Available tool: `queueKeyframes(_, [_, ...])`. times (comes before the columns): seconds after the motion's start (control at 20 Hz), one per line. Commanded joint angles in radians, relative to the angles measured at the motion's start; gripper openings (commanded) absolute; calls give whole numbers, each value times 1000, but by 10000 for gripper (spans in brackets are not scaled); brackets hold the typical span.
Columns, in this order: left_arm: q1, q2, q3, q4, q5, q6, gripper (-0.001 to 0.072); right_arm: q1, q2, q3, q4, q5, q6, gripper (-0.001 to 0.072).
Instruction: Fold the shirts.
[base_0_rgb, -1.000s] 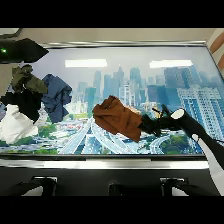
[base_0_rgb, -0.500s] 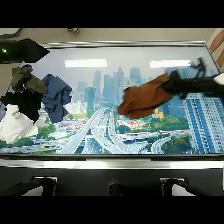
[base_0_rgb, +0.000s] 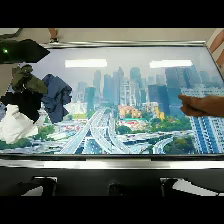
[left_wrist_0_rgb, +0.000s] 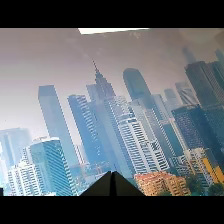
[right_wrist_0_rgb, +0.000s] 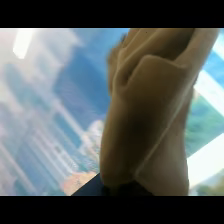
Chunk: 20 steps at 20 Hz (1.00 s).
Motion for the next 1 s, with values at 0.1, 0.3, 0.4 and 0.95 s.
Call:
queueKeyframes(0.1, [-1, 0, 0, 0, 0, 0, 27, -219, -50, -73, -291, 157, 9, 35])
queueKeyframes(0.3, [-2, -1, 0, 0, 0, 0, 27, -322, -50, -210, -356, 113, 10, 35])
queueKeyframes(0.4, [-2, -3, 0, 0, 0, -1, 28, -351, -50, -284, -353, 58, 9, 35])
queueKeyframes(0.95, [-6, -11, 0, 0, 1, -1, 28, -351, -48, -465, -436, -43, -5, 394])
